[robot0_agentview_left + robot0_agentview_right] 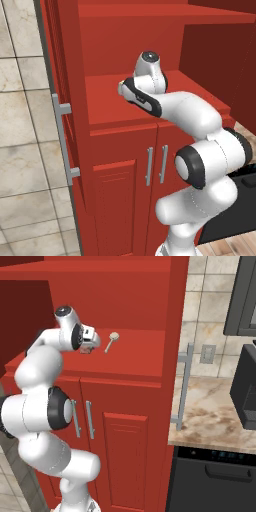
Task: Pick up the bar soap and dish brush from the sink, and place them back in the cabinet, and close the cabinet doors.
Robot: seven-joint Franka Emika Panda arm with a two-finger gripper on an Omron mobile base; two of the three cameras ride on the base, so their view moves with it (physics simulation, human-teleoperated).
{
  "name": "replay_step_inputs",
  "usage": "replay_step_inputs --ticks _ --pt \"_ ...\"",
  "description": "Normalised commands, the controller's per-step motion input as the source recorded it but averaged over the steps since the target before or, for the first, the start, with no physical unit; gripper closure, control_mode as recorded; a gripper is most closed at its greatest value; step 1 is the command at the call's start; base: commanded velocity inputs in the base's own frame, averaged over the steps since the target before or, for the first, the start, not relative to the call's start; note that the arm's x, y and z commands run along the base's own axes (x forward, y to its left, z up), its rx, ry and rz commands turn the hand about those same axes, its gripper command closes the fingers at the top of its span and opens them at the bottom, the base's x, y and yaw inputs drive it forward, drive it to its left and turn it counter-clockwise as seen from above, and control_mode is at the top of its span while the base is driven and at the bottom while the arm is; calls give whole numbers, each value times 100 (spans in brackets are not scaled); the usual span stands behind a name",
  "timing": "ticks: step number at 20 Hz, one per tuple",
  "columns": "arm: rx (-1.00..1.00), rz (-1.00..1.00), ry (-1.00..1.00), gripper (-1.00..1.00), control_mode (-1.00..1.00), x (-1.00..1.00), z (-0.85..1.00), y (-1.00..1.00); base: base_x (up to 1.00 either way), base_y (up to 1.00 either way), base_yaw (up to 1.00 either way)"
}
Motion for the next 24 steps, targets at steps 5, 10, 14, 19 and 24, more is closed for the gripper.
replay_step_inputs --ticks 5,10,14,19,24 --pt "0 0 -10 -100 -100 -40 2 0 0 0 0" --pt "0 0 -5 -100 -100 -43 14 0 0 0 0" --pt "0 0 -7 -100 -100 -46 12 0 0 0 0" --pt "0 0 -7 -100 -100 -58 17 -4 0 0 0" --pt "0 0 -9 -100 -100 -60 16 -12 0 0 0"
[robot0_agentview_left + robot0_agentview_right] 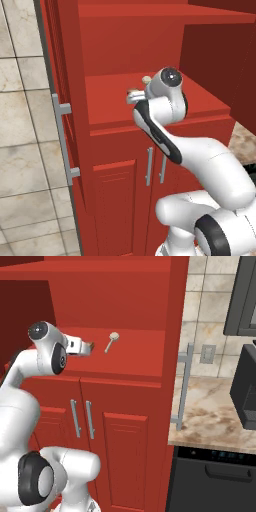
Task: Pick up the bar soap and dish brush from the sink, and place them back in the cabinet, and close the cabinet doors.
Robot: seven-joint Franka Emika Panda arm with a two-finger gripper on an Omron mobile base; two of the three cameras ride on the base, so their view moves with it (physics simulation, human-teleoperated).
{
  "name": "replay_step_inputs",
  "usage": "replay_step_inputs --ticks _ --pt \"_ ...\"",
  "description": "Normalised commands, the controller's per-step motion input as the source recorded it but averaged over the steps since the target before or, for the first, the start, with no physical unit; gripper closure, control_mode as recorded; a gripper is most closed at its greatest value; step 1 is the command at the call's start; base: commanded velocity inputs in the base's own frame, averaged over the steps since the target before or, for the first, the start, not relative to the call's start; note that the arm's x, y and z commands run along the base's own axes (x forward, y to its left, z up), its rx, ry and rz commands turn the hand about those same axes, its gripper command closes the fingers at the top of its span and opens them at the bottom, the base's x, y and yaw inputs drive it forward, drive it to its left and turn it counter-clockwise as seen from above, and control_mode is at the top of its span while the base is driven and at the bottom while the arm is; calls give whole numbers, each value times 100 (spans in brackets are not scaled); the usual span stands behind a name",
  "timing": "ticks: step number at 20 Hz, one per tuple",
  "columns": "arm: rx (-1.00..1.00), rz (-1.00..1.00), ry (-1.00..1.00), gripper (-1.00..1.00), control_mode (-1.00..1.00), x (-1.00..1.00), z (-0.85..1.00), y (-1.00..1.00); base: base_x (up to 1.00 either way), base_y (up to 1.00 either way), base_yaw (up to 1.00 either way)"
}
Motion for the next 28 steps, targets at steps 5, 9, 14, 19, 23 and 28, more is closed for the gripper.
replay_step_inputs --ticks 5,9,14,19,23,28 --pt "0 0 -10 -100 -100 -57 16 -9 0 0 0" --pt "0 0 -11 -100 -100 -58 15 -3 0 0 0" --pt "0 0 -11 -100 -100 -57 11 0 0 0 0" --pt "-3 0 -5 -100 -100 -48 16 0 0 0 0" --pt "-7 0 0 -100 -100 -50 17 0 0 0 0" --pt "-7 0 0 -100 -100 -52 18 0 0 0 0"
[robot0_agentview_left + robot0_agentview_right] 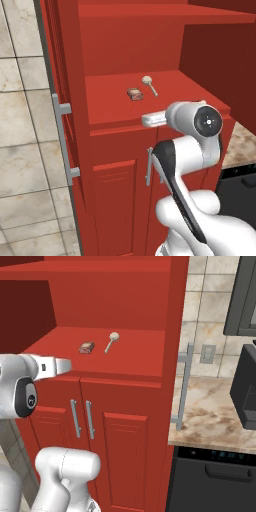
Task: Pick up the bar soap and dish brush from the sink, and place them back in the cabinet, and close the cabinet doors.
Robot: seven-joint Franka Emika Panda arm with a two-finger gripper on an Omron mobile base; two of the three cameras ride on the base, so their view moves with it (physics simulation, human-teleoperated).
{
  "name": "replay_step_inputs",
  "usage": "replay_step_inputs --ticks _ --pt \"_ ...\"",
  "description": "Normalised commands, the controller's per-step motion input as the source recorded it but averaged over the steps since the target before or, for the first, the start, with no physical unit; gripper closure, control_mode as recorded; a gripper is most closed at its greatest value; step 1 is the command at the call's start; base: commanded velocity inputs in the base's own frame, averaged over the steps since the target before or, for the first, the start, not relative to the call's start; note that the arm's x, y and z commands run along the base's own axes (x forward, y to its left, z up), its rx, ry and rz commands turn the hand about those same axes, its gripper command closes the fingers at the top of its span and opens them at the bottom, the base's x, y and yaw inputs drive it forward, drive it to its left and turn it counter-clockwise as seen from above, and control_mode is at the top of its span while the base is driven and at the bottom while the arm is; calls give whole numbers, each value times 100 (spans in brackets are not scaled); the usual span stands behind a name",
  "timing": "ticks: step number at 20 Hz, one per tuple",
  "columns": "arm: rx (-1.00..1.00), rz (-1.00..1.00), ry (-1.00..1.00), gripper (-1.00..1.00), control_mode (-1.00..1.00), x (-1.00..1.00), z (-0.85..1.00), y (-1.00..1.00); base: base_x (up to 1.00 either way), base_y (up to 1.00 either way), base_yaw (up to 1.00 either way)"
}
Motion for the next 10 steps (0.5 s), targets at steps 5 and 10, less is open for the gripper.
replay_step_inputs --ticks 5,10 --pt "-2 0 0 -100 -100 -46 17 -4 0 0 0" --pt "-1 4 0 -100 -100 -39 11 -14 0 0 0"
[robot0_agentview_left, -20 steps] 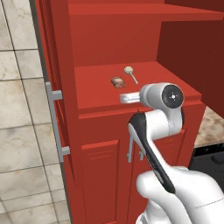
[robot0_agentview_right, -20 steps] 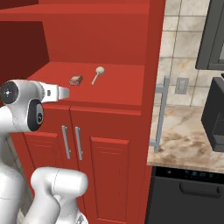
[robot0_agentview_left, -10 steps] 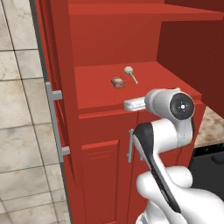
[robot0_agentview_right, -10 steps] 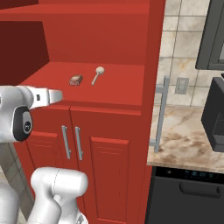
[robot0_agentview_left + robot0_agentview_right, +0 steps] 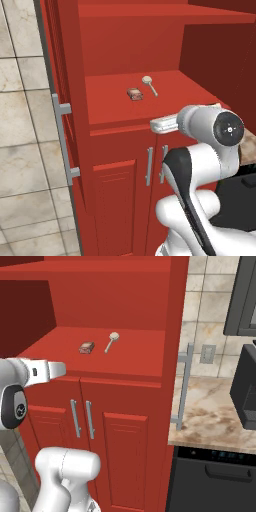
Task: Pick up the bar soap and dish brush from the sink, and place them back in the cabinet, and close the cabinet doors.
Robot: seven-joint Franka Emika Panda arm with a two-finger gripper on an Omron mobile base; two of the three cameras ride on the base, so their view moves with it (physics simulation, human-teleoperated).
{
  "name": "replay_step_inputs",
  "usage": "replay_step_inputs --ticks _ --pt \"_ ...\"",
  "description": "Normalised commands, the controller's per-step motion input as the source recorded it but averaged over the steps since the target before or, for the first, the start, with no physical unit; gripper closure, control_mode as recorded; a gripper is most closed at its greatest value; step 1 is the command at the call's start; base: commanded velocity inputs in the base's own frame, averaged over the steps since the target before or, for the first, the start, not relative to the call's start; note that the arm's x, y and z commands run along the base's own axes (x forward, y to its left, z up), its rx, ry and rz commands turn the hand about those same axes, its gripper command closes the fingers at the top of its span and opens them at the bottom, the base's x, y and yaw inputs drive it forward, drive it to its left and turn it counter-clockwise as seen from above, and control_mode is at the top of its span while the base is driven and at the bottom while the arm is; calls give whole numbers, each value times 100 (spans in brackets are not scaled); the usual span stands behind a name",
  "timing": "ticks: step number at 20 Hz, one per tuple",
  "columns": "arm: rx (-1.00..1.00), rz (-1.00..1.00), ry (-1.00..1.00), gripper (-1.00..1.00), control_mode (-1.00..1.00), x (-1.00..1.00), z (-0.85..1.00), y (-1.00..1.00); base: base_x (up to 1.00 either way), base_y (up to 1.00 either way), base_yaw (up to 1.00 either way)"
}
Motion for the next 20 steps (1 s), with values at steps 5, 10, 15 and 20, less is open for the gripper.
replay_step_inputs --ticks 5,10,15,20 --pt "-4 7 0 -100 -100 -37 1 -12 0 0 0" --pt "-10 9 0 -100 -100 -44 0 -6 0 0 0" --pt "-12 9 0 -100 -100 -52 0 -5 0 0 0" --pt "-14 9 0 -100 -100 -49 0 0 0 0 0"
